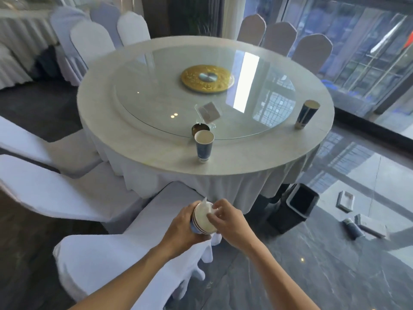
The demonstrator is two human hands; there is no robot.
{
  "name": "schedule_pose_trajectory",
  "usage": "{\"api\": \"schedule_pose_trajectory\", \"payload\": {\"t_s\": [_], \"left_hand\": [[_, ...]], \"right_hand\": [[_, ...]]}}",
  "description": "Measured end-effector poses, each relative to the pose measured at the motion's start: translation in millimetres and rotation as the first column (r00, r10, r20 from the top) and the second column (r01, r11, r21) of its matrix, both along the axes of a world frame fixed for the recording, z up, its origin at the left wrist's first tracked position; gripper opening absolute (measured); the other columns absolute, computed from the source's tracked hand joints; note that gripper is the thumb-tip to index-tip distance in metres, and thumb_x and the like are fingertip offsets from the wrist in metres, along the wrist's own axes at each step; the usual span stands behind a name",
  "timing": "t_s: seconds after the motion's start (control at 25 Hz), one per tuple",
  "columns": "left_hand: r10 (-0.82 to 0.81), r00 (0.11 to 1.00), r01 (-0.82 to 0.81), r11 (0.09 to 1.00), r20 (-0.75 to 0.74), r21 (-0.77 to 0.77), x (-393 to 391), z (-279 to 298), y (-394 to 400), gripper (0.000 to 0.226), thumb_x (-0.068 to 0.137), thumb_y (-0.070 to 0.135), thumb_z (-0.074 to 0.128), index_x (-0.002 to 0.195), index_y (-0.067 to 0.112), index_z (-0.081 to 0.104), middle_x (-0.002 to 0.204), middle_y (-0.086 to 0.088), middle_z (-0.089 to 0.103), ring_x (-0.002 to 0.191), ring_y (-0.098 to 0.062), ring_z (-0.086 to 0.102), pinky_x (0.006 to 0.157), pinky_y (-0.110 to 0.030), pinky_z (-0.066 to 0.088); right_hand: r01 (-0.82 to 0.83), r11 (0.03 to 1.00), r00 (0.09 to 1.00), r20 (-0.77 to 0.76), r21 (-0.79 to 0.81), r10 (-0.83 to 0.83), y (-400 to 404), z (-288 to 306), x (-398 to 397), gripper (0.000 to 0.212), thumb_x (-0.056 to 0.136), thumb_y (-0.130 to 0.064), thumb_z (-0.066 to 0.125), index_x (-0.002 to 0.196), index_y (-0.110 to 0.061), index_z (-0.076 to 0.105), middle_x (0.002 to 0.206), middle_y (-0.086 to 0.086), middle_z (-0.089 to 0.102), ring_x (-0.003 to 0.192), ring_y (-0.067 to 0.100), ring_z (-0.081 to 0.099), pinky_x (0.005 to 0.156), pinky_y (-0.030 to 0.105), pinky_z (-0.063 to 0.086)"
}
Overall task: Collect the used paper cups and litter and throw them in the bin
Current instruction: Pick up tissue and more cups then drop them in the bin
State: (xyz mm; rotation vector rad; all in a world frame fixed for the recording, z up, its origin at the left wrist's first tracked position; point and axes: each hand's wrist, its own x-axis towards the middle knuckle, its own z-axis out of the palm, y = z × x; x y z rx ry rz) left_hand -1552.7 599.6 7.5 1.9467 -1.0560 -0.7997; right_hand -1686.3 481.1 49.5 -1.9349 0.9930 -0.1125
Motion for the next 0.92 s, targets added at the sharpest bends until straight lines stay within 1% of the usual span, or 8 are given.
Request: {"api": "schedule_pose_trajectory", "payload": {"t_s": [0.04,0.16,0.32,0.4,0.48,0.64,0.8,0.92], "left_hand": [[0.03,1.0,-0.03,0.999,-0.009,-0.015,-0.3,3.4,-3.1,0.089,0.067,0.037,0.094,0.144,0.037,0.05,0.131,0.013,0.063,0.119,-0.013,0.064,0.097,-0.03,0.057],[0.093,0.995,-0.092,0.994,0.032,-0.052,2.6,8.5,-15.6,0.089,0.067,0.044,0.094,0.143,0.034,0.051,0.133,0.011,0.064,0.119,-0.013,0.065,0.098,-0.031,0.058],[0.11,0.99,-0.101,0.99,0.088,-0.103,18.6,8.6,-38.2,0.093,0.069,0.048,0.093,0.148,0.027,0.049,0.138,0.008,0.062,0.122,-0.01,0.062,0.101,-0.032,0.058],[0.121,0.987,-0.109,0.988,0.105,-0.112,33.4,3.0,-54.5,0.092,0.07,0.049,0.092,0.149,0.027,0.049,0.14,0.007,0.063,0.124,-0.011,0.062,0.103,-0.032,0.058],[0.148,0.987,-0.139,0.982,0.063,-0.124,51.9,-3.8,-74.8,0.088,0.07,0.046,0.091,0.146,0.027,0.052,0.138,0.007,0.065,0.123,-0.012,0.064,0.103,-0.034,0.058],[0.225,0.973,-0.231,0.963,-0.059,-0.139,94.7,-9.1,-116.4,0.085,0.065,0.044,0.091,0.141,0.032,0.054,0.131,0.011,0.067,0.117,-0.01,0.066,0.1,-0.039,0.058],[0.258,0.962,-0.268,0.952,-0.089,-0.146,127.6,-10.8,-144.4,0.084,0.062,0.04,0.093,0.137,0.039,0.054,0.129,0.014,0.067,0.115,-0.007,0.067,0.096,-0.041,0.059],[0.258,0.962,-0.269,0.951,-0.089,-0.152,143.7,-9.3,-158.9,0.081,0.062,0.037,0.091,0.134,0.042,0.055,0.127,0.015,0.068,0.115,-0.006,0.067,0.096,-0.039,0.059]], "right_hand": [[-0.051,0.996,0.999,-0.014,-0.076,0.05,-5.4,3.3,0.9,0.02,0.097,-0.036,0.058,0.1,-0.017,0.065,0.093,0.001,0.07,0.081,0.023,0.068,0.075,0.043,0.059],[-0.245,0.962,0.969,-0.037,-0.12,0.243,-11.7,16.5,8.7,0.046,0.106,-0.045,0.039,0.079,-0.014,0.06,0.081,0.004,0.062,0.073,0.023,0.057,0.081,0.055,0.051],[-0.355,0.93,0.913,-0.176,0.094,0.367,-30.2,22.2,33.3,0.082,0.097,-0.075,0.013,0.099,-0.015,0.067,0.105,0.016,0.069,0.098,0.033,0.062,0.096,0.048,0.049],[-0.399,0.907,0.876,-0.236,0.132,0.42,-47.1,20.8,55.1,0.081,0.096,-0.076,0.01,0.115,-0.021,0.067,0.122,0.012,0.067,0.112,0.032,0.06,0.105,0.046,0.045],[-0.458,0.884,0.858,-0.216,0.089,0.466,-66.2,21.0,77.0,0.072,0.101,-0.069,0.012,0.123,-0.025,0.064,0.128,0.007,0.062,0.116,0.028,0.057,0.105,0.042,0.043],[-0.453,0.886,0.891,-0.069,-0.094,0.448,-107.8,26.7,115.5,0.059,0.105,-0.06,0.018,0.088,-0.024,0.061,0.097,0.0,0.061,0.092,0.02,0.055,0.085,0.036,0.043],[-0.511,0.856,0.849,-0.2,-0.075,0.489,-141.8,25.0,152.2,0.076,0.1,-0.071,0.013,0.087,-0.019,0.067,0.102,0.009,0.07,0.098,0.029,0.061,0.094,0.045,0.048],[-0.571,0.818,0.814,-0.179,-0.07,0.552,-158.3,25.6,177.1,0.073,0.107,-0.058,0.018,0.093,-0.009,0.07,0.106,0.002,0.061,0.105,0.021,0.055,0.1,0.04,0.044]]}}
